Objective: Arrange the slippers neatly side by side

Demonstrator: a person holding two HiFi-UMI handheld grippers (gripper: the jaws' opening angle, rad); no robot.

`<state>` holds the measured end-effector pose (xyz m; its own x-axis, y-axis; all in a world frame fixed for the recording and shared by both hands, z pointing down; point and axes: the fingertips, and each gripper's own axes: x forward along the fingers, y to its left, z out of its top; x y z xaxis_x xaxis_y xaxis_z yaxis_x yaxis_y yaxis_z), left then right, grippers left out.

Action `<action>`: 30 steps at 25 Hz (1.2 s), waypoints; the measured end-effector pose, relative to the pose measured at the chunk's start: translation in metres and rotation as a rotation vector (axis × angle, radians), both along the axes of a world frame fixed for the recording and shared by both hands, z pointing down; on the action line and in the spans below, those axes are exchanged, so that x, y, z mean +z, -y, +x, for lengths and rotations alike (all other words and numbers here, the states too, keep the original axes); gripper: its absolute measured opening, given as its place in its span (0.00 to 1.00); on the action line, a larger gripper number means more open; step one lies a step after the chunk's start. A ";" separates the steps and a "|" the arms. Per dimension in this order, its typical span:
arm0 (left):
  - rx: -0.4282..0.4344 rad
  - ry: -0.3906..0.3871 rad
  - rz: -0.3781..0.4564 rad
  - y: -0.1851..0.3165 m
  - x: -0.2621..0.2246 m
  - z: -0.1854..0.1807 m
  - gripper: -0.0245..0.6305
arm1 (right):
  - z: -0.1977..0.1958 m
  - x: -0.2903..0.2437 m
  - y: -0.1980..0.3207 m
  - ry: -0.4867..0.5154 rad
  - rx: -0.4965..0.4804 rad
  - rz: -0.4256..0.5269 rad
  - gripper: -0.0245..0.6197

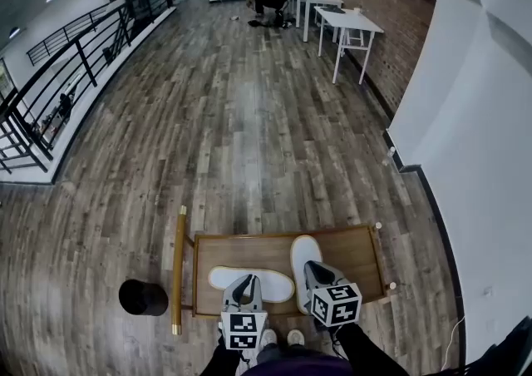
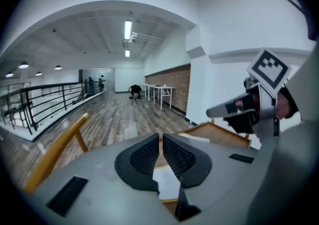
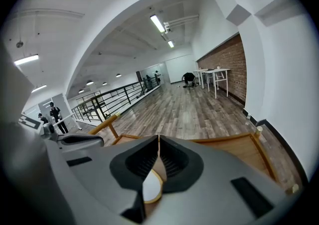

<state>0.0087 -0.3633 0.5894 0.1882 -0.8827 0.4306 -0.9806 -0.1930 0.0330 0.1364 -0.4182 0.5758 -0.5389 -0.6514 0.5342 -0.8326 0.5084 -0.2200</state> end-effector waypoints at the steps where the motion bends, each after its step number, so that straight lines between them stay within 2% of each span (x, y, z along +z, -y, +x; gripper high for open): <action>1: 0.065 0.048 -0.026 0.001 0.010 0.004 0.04 | 0.003 -0.002 0.002 0.001 0.010 0.006 0.04; 2: 0.136 0.098 -0.058 0.002 0.021 0.007 0.04 | 0.006 -0.004 0.003 -0.001 0.020 0.013 0.04; 4: 0.293 0.204 -0.129 0.003 0.044 0.016 0.10 | 0.013 -0.007 0.006 -0.012 0.040 0.030 0.04; 8: 0.617 0.399 -0.279 -0.002 0.087 0.043 0.11 | 0.034 -0.013 0.011 -0.035 0.076 0.054 0.04; 10: 0.741 0.518 -0.346 -0.006 0.106 0.047 0.12 | 0.042 -0.014 0.011 -0.043 0.093 0.054 0.04; 12: 0.824 0.615 -0.370 -0.007 0.119 0.047 0.12 | 0.049 -0.015 0.011 -0.051 0.111 0.055 0.04; 15: 0.936 0.665 -0.402 -0.011 0.131 0.045 0.12 | 0.055 -0.015 0.010 -0.063 0.133 0.056 0.04; 18: 1.071 0.687 -0.520 -0.024 0.145 0.042 0.16 | 0.060 -0.013 0.011 -0.075 0.149 0.054 0.04; 21: 1.123 0.703 -0.595 -0.027 0.154 0.042 0.18 | 0.068 -0.014 0.014 -0.083 0.163 0.053 0.04; 29: 1.145 0.829 -0.596 -0.020 0.168 0.037 0.18 | 0.072 -0.014 0.010 -0.097 0.188 0.058 0.04; 30: 1.129 0.831 -0.602 -0.019 0.167 0.037 0.14 | 0.073 -0.013 0.010 -0.098 0.194 0.057 0.04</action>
<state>0.0456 -0.3444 0.7569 0.1539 -0.1083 0.9821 -0.1146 -0.9892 -0.0911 0.2096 -0.4284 0.5624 -0.3485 -0.7685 0.5366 -0.9317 0.3464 -0.1090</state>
